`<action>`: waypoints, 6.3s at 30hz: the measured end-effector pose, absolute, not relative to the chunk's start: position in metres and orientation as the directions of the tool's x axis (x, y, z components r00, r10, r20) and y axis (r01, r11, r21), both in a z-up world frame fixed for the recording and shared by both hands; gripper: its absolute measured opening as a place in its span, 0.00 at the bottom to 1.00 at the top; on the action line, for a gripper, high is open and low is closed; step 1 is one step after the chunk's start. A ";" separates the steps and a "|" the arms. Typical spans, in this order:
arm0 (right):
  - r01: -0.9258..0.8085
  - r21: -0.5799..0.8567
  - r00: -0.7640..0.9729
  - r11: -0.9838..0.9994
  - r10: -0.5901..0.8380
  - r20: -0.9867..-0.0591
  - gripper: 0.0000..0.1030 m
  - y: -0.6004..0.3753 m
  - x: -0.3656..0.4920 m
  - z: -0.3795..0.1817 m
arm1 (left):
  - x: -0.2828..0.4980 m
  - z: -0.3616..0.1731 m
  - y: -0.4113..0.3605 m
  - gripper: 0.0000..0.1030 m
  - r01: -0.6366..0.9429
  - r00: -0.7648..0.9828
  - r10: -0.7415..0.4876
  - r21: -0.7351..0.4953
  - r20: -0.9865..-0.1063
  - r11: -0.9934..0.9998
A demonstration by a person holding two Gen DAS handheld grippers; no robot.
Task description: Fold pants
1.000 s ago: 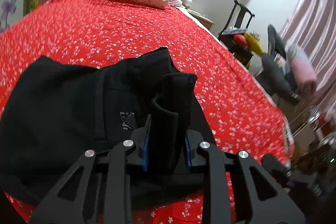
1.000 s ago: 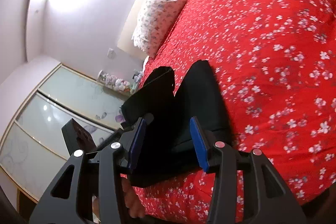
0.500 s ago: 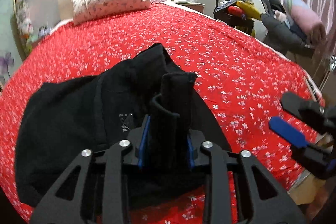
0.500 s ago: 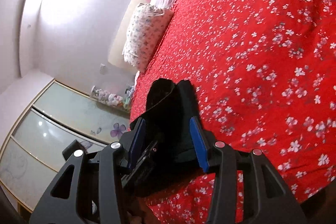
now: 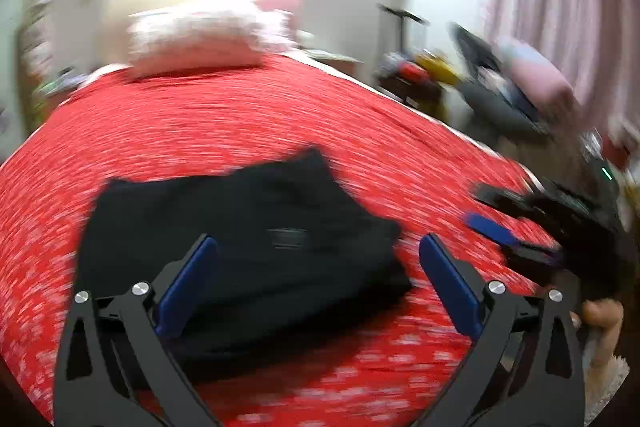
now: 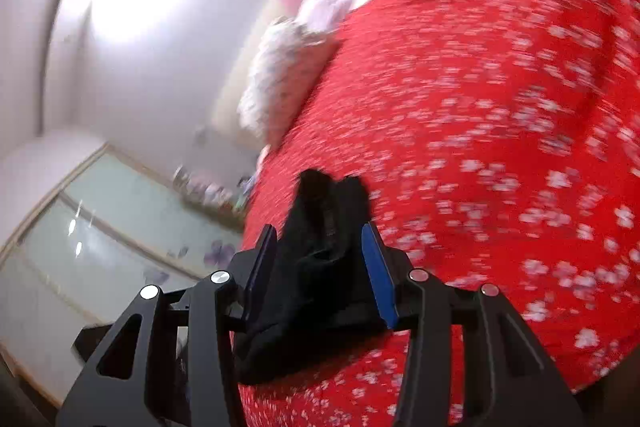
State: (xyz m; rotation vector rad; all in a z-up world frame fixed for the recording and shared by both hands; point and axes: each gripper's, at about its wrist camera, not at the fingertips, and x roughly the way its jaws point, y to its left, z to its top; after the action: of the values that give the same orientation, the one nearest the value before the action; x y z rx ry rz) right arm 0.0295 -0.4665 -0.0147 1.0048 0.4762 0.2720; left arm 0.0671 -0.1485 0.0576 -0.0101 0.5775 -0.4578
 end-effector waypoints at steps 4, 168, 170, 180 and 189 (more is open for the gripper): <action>-0.184 0.737 0.805 0.650 0.530 -0.266 0.45 -0.415 0.047 0.014 | 0.096 0.052 -0.065 0.98 0.214 0.766 -0.330 -0.266 -0.552 0.940; -0.267 0.589 0.647 0.763 0.595 -0.477 0.32 -0.359 0.153 -0.003 | 0.208 -0.031 0.052 0.98 0.075 0.354 -0.633 -0.653 -0.689 0.753; -0.258 0.592 0.646 0.763 0.592 -0.482 0.32 -0.360 0.154 -0.005 | 0.214 -0.033 0.048 0.98 0.094 0.335 -0.640 -0.651 -0.691 0.753; -0.183 0.660 0.635 0.728 0.600 -0.486 0.33 -0.371 0.161 -0.021 | 0.215 -0.026 0.045 0.82 0.114 0.373 -0.745 -0.770 -0.553 0.628; -0.031 0.698 0.603 0.716 0.570 -0.558 0.48 -0.377 0.175 -0.041 | 0.216 -0.038 0.054 0.64 0.044 0.397 -0.707 -0.757 -0.586 0.652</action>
State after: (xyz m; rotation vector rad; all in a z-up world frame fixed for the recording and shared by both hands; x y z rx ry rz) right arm 0.1752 -0.3766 -0.0412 0.7014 0.8638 0.3835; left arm 0.2156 0.0543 -0.0377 -0.7334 1.0680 -0.5337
